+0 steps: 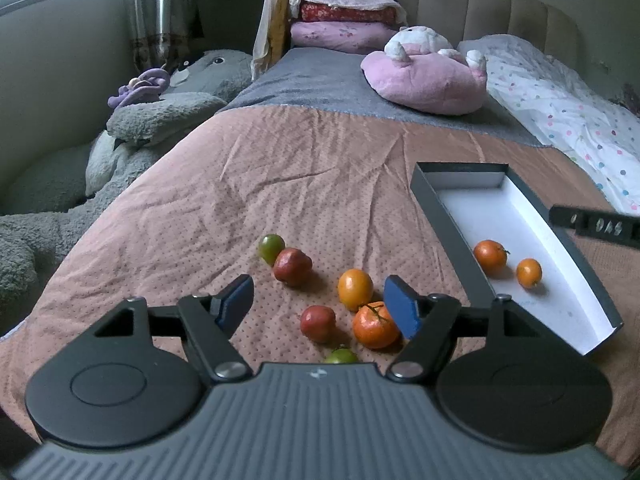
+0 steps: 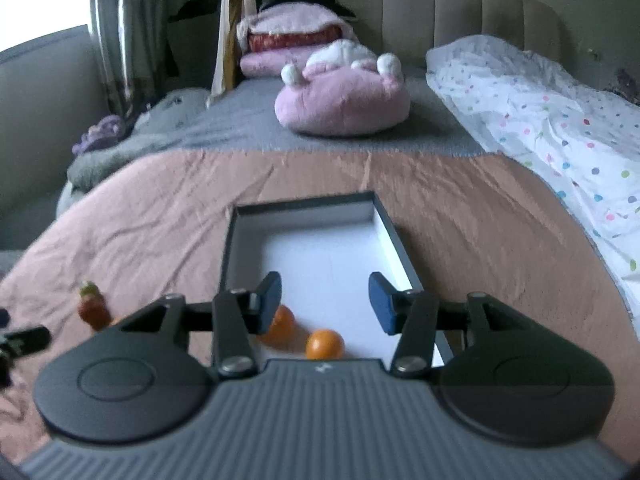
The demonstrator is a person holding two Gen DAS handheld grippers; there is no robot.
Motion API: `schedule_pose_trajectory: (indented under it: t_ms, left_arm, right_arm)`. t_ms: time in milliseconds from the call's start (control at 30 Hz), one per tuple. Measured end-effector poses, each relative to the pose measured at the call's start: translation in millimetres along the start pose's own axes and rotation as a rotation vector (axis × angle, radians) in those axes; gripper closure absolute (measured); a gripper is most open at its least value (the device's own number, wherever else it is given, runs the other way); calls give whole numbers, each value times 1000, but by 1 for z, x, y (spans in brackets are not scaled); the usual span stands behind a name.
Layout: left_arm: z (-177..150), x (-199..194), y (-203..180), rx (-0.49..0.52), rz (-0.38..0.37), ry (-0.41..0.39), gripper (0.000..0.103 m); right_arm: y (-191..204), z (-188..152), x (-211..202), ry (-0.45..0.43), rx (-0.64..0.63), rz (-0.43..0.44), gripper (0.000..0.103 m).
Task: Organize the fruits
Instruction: 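Move both open tools back toward the remaining fruits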
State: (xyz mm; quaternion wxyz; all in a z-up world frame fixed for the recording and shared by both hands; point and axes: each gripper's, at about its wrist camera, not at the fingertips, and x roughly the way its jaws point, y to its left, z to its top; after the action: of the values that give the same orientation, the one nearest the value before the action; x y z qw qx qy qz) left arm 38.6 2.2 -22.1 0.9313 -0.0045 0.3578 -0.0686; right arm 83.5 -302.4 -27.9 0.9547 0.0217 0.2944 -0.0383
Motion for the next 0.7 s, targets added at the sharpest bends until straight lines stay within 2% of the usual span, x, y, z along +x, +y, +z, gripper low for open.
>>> schedule_pose_trajectory:
  t_ms: [367, 700]
  left_arm:
    - [-5, 1, 3, -1, 17, 1, 26]
    - [-16, -9, 6, 7, 46, -20, 26]
  right_arm:
    - [14, 2, -35, -74, 12, 100, 52]
    - [44, -29, -53, -51, -146, 198, 52]
